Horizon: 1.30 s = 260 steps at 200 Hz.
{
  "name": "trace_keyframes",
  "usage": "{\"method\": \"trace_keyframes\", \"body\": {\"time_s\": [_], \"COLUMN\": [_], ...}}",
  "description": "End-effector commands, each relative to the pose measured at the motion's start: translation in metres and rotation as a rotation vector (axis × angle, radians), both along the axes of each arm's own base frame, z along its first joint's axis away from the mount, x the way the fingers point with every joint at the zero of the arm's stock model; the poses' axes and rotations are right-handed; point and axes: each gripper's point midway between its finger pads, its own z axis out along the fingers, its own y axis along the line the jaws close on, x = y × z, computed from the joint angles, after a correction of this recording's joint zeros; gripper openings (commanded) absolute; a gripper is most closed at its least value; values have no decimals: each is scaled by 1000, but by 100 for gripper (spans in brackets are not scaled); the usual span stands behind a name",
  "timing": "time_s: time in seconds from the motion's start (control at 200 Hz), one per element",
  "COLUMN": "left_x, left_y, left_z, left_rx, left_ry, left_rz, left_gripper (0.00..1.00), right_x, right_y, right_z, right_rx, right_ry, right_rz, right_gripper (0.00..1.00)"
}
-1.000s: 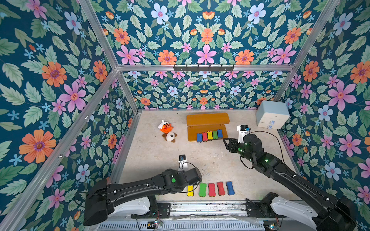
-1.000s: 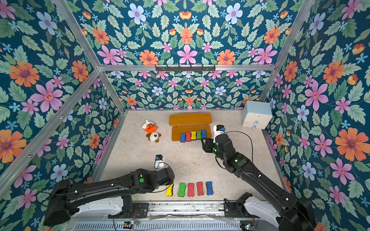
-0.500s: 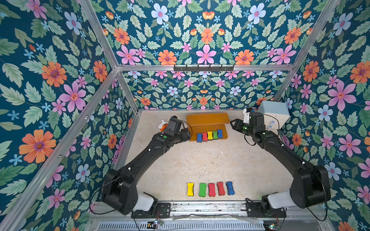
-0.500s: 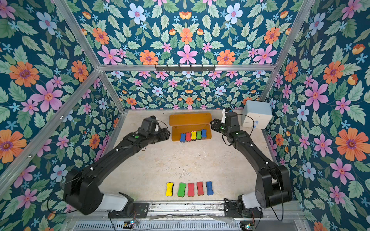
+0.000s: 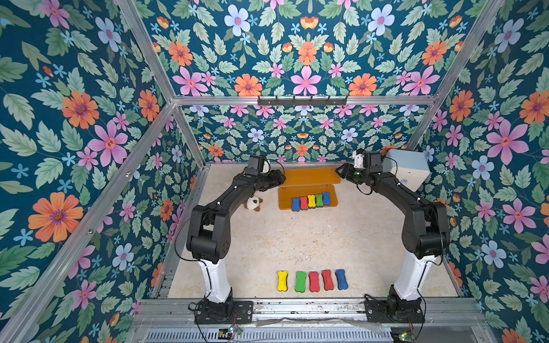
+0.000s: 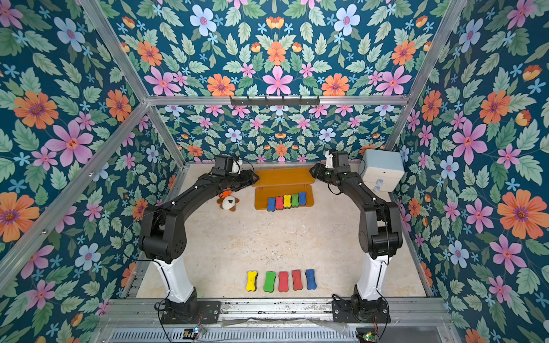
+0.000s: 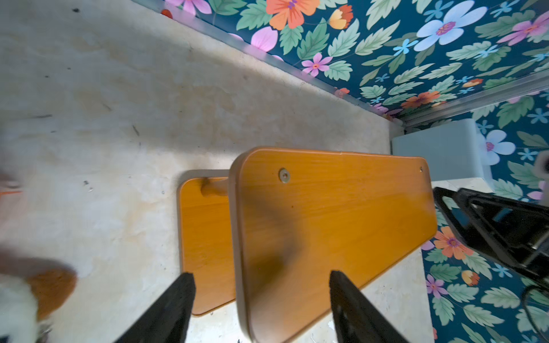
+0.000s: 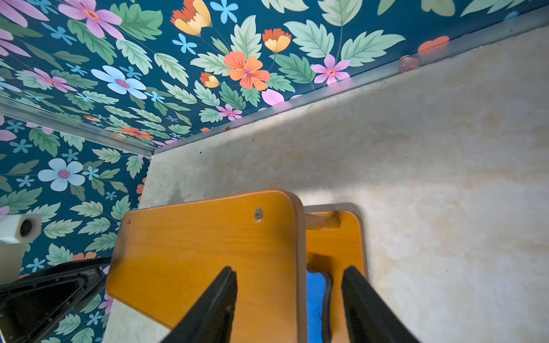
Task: Remove the whiteboard erasers from the shelf
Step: Adjust the shelf at the center of the board.
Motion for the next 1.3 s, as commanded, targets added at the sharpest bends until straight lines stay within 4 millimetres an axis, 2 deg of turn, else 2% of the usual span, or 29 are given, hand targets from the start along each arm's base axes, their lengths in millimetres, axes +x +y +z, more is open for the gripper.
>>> {"method": "trace_keyframes", "body": {"time_s": [0.0,0.115,0.265,0.43,0.725,1.095,1.18,1.295], "left_x": [1,-1,-7,-14,-33,-58,-60,-57], "left_y": [-15,-20,-21,-19,-20,-21,-19,-11], "left_z": [9,5,7,11,16,-3,2,16], "left_rx": [-85,-111,-133,-137,-149,-177,-183,-164], "left_ry": [-13,3,7,3,-2,32,20,-23], "left_rz": [-59,-76,-82,-82,-87,-90,-84,-61], "left_gripper": [71,63,57,50,48,51,54,66], "right_x": [0,1,-3,-4,6,17,18,20], "right_y": [6,11,19,23,42,52,51,36], "right_z": [-3,-8,-10,-6,-1,0,3,13], "right_rx": [16,40,79,95,100,112,113,114], "right_ry": [12,21,29,14,12,7,3,-14], "right_rz": [40,59,91,94,132,163,172,148], "right_gripper": [60,50,37,31,31,34,38,43]}}
